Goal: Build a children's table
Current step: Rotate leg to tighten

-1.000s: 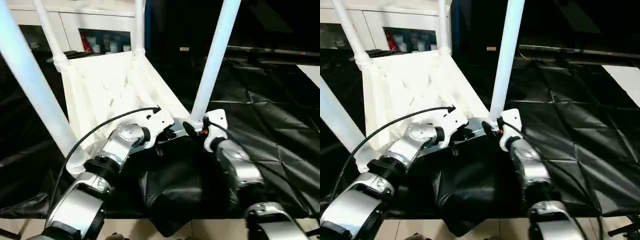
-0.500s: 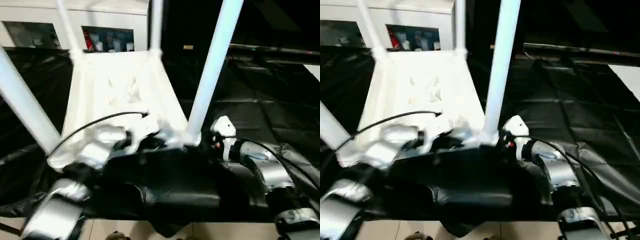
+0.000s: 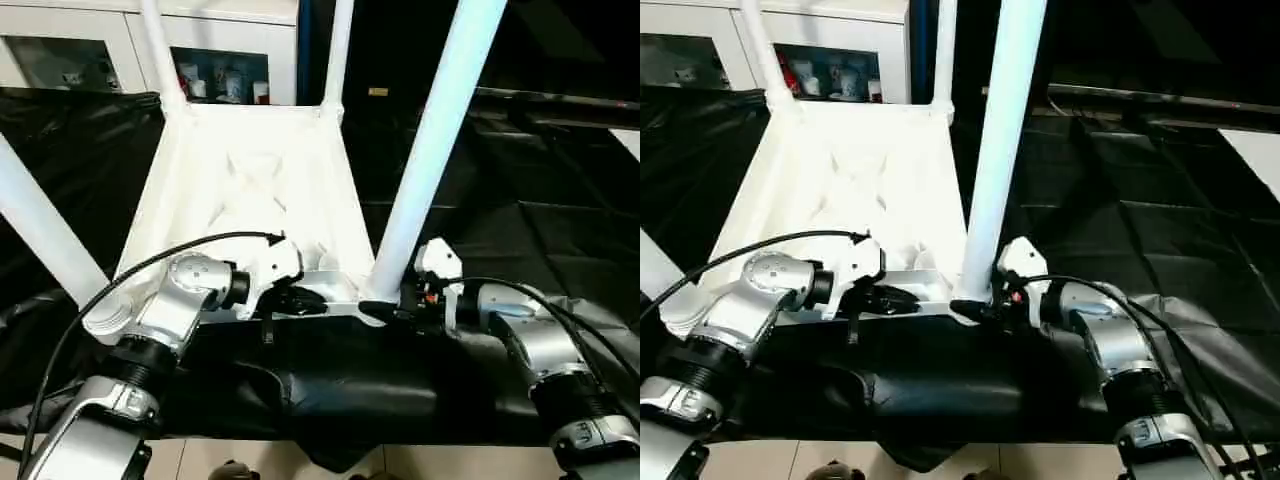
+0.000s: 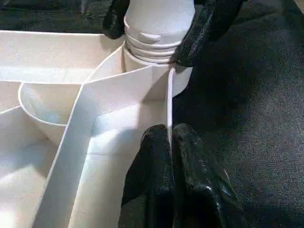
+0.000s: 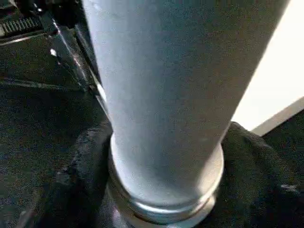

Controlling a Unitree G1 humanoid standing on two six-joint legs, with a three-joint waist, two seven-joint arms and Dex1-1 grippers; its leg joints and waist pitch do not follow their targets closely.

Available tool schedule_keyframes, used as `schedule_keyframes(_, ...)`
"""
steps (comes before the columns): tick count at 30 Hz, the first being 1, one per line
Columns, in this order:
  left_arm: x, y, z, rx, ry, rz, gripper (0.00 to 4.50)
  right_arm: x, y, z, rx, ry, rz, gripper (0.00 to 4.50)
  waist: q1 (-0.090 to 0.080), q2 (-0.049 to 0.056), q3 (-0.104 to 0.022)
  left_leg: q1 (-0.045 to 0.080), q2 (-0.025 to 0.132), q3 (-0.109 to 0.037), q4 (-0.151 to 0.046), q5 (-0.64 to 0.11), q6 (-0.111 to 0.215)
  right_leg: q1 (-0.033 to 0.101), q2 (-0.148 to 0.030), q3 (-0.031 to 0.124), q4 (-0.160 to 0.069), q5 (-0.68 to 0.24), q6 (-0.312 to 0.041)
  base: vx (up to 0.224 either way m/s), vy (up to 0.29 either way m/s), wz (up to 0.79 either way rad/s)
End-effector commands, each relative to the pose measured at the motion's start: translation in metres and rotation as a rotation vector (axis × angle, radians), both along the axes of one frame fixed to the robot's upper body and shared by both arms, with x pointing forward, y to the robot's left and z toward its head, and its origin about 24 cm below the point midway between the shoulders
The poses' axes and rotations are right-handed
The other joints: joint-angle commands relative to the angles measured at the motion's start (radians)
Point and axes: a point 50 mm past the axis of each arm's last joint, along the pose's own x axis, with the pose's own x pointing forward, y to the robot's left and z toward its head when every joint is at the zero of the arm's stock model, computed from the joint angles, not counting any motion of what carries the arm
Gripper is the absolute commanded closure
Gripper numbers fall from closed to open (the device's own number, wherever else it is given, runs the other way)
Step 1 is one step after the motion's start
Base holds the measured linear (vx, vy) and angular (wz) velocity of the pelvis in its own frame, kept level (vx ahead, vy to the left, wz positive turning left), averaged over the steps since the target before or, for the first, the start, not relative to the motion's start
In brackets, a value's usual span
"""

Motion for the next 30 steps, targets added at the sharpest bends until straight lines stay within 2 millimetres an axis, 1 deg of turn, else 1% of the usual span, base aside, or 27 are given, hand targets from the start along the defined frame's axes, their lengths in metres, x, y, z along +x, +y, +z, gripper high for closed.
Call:
schedule_keyframes(1,-0.004,-0.005,0.001,-0.07,0.016,-0.02,4.5,-0.002,0.0,0.002,0.025,0.006,-0.001,1.49,0.002,-0.006,-0.058,0.005,0.049,-0.02,-0.053,-0.148,0.067,0.053,-0.087,0.055,-0.073,-0.182,-0.189,0.0,0.0,0.0)
schedule_keyframes(3,0.004,-0.011,-0.004,-0.065,-0.008,0.081,4.5,-0.002,0.002,-0.008,0.083,0.041,-0.102,1.63,0.001,-0.009,-0.056,0.005,0.048,-0.02,-0.054,-0.154,0.065,0.052,-0.088,0.055,-0.076,-0.193,-0.187,0.0,0.0,0.0)
schedule_keyframes(4,0.007,-0.012,-0.006,-0.053,-0.018,0.116,4.5,-0.002,0.003,-0.011,0.087,0.045,-0.139,1.63,0.001,-0.008,-0.056,0.005,0.047,-0.02,-0.054,-0.159,0.062,0.049,-0.089,0.056,-0.077,-0.206,-0.183,0.0,0.0,0.0)
schedule_keyframes(5,0.007,-0.012,-0.006,-0.053,-0.018,0.116,4.5,-0.002,0.003,-0.011,0.087,0.045,-0.139,1.71,-0.001,-0.01,-0.054,0.006,0.046,-0.021,-0.055,-0.168,0.057,0.05,-0.089,0.054,-0.082,-0.232,-0.176,0.0,0.0,0.0)
schedule_keyframes(6,0.014,-0.02,-0.013,-0.008,-0.047,0.206,4.5,0.002,0.006,-0.021,0.072,0.048,-0.273,1.72,-0.002,-0.009,-0.05,0.011,0.045,-0.023,-0.057,-0.2,0.04,0.045,-0.091,0.054,-0.092,-0.325,-0.154,0.0,0.0,0.0)
schedule_keyframes(7,0.014,-0.02,-0.013,-0.008,-0.047,0.206,4.5,0.002,0.006,-0.021,0.072,0.048,-0.273,1.72,-0.003,-0.008,-0.047,0.012,0.045,-0.024,-0.059,-0.213,0.034,0.043,-0.092,0.054,-0.097,-0.36,-0.143,0.0,0.0,0.0)
schedule_keyframes(8,0.015,-0.026,-0.014,-0.01,-0.046,0.225,4.5,0.005,0.009,-0.025,0.072,0.049,-0.342,1.73,-0.004,-0.009,-0.048,0.013,0.046,-0.028,-0.061,-0.232,0.02,0.044,-0.094,0.053,-0.099,-0.406,-0.129,0.0,0.0,0.0)
schedule_keyframes(9,0.016,-0.029,-0.015,-0.012,-0.046,0.228,4.5,0.006,0.01,-0.026,0.072,0.049,-0.366,1.74,-0.006,-0.01,-0.047,0.014,0.047,-0.03,-0.061,-0.248,0.015,0.043,-0.095,0.053,-0.102,-0.438,-0.115,0.0,0.0,0.0)
schedule_keyframes(10,0.017,-0.042,-0.015,-0.018,-0.047,0.239,4.5,0.01,0.014,-0.03,0.069,0.055,-0.473,1.75,-0.01,-0.008,-0.046,0.013,0.047,-0.029,-0.063,-0.253,0.015,0.037,-0.097,0.056,-0.105,-0.451,-0.112,0.0,0.0,0.0)
schedule_keyframes(11,0.017,-0.052,-0.015,-0.023,-0.047,0.238,4.5,0.012,0.018,-0.033,0.067,0.065,-0.543,1.75,-0.01,-0.008,-0.047,0.018,0.046,-0.029,-0.062,-0.263,0.01,0.035,-0.095,0.054,-0.108,-0.466,-0.108,0.0,0.0,0.0)
schedule_keyframes(12,0.017,-0.068,-0.015,-0.028,-0.054,0.226,4.5,0.014,0.025,-0.038,0.054,0.084,-0.633,1.75,-0.015,0.011,-0.046,0.019,0.046,-0.033,-0.066,-0.271,-0.006,0.034,-0.093,0.055,-0.11,-0.464,-0.108,0.0,0.0,0.0)
schedule_keyframes(13,0.016,-0.078,-0.014,-0.025,-0.059,0.217,4.5,0.015,0.032,-0.04,0.033,0.086,-0.662,1.75,-0.019,0.0,-0.049,0.014,0.046,-0.036,-0.068,-0.279,-0.016,0.041,-0.093,0.052,-0.106,-0.453,-0.104,0.0,0.0,0.0)
schedule_keyframes(14,0.016,-0.079,-0.014,-0.025,-0.059,0.215,4.5,0.015,0.033,-0.04,0.031,0.085,-0.66,1.75,-0.021,0.0,-0.05,0.019,0.045,-0.033,-0.064,-0.285,-0.012,0.037,-0.093,0.054,-0.107,-0.44,-0.107,0.0,0.0,0.0)
schedule_keyframes(15,0.016,-0.085,-0.014,-0.025,-0.06,0.205,4.5,0.015,0.038,-0.04,0.025,0.078,-0.649,1.75,-0.021,0.0,-0.05,0.018,0.043,-0.032,-0.062,-0.286,0.001,0.037,-0.094,0.057,-0.108,-0.426,-0.112,0.0,0.0,0.0)
schedule_keyframes(16,0.015,-0.086,-0.014,-0.025,-0.061,0.203,4.5,0.015,0.04,-0.039,0.025,0.074,-0.642,1.4,-0.021,0.0,-0.05,0.017,0.043,-0.031,-0.062,-0.287,0.008,0.037,-0.094,0.057,-0.109,-0.422,-0.113,0.0,0.0,0.0)
schedule_keyframes(17,0.015,-0.091,-0.013,-0.026,-0.065,0.199,4.5,0.014,0.046,-0.038,0.025,0.06,-0.621,1.19,-0.021,0.013,-0.051,0.017,0.042,-0.032,-0.061,-0.289,0.011,0.037,-0.093,0.058,-0.108,-0.414,-0.116,0.0,0.0,0.0)
schedule_keyframes(18,0.015,-0.094,-0.013,-0.028,-0.069,0.195,4.5,0.014,0.05,-0.036,0.033,0.043,-0.603,1.03,-0.024,0.005,-0.051,0.012,0.041,-0.03,-0.061,-0.28,0.017,0.041,-0.091,0.057,-0.108,-0.391,-0.118,0.0,0.0,0.0)
schedule_keyframes(19,0.016,-0.096,-0.013,-0.028,-0.075,0.196,4.5,0.015,0.052,-0.035,0.039,0.032,-0.598,1.03,-0.024,0.003,-0.052,0.011,0.04,-0.03,-0.06,-0.274,0.023,0.041,-0.09,0.056,-0.107,-0.38,-0.121,0.0,0.0,0.0)
schedule_keyframes(21,0.018,-0.088,-0.013,-0.023,-0.079,0.195,4.5,0.018,0.052,-0.032,0.05,-0.005,-0.579,0.84,-0.023,0.004,-0.052,0.012,0.04,-0.03,-0.06,-0.278,0.027,0.04,-0.092,0.055,-0.108,-0.393,-0.121,0.0,0.0,0.0)
schedule_keyframes(22,0.018,-0.087,-0.013,-0.023,-0.079,0.195,4.5,0.018,0.052,-0.032,0.05,-0.007,-0.577,0.71,-0.023,0.004,-0.053,0.01,0.041,-0.031,-0.06,-0.277,0.029,0.043,-0.093,0.055,-0.107,-0.4,-0.122,0.0,0.0,0.0)
schedule_keyframes(23,0.018,-0.085,-0.014,-0.022,-0.078,0.192,4.5,0.018,0.051,-0.031,0.053,-0.014,-0.569,0.71,-0.023,0.004,-0.053,0.011,0.042,-0.031,-0.06,-0.277,0.03,0.042,-0.094,0.055,-0.107,-0.399,-0.123,0.0,0.0,0.0)
schedule_keyframes(24,0.017,-0.08,-0.013,-0.023,-0.075,0.172,4.5,0.02,0.046,-0.028,0.064,-0.019,-0.541,0.71,-0.024,0.005,-0.052,0.011,0.042,-0.031,-0.061,-0.278,0.034,0.042,-0.093,0.055,-0.106,-0.394,-0.128,0.0,0.0,0.0)
schedule_keyframes(26,0.016,-0.072,-0.012,-0.028,-0.069,0.149,4.5,0.02,0.038,-0.023,0.075,-0.025,-0.476,0.71,-0.023,0.006,-0.053,0.009,0.044,-0.031,-0.061,-0.278,0.04,0.045,-0.092,0.054,-0.104,-0.376,-0.135,0.0,0.0,0.0)
schedule_keyframes(27,0.016,-0.067,-0.011,-0.033,-0.067,0.129,4.5,0.02,0.034,-0.021,0.067,-0.034,-0.426,0.71,-0.022,0.002,-0.054,0.007,0.044,-0.03,-0.06,-0.265,0.047,0.047,-0.091,0.055,-0.1,-0.349,-0.142,0.0,0.0,0.0)
schedule_keyframes(28,0.015,-0.065,-0.01,-0.035,-0.063,0.115,4.5,0.018,0.031,-0.02,0.059,-0.042,-0.392,0.71,-0.021,0.003,-0.055,0.007,0.044,-0.029,-0.058,-0.257,0.05,0.048,-0.093,0.056,-0.098,-0.333,-0.148,0.0,0.0,0.0)
schedule_keyframes(30,0.013,-0.054,-0.009,-0.031,-0.053,0.067,4.5,0.014,0.021,-0.015,0.031,-0.07,-0.287,0.71,-0.019,0.001,-0.057,0.002,0.043,-0.026,-0.055,-0.219,0.067,0.053,-0.092,0.056,-0.092,-0.275,-0.163,0.0,0.0,0.0)
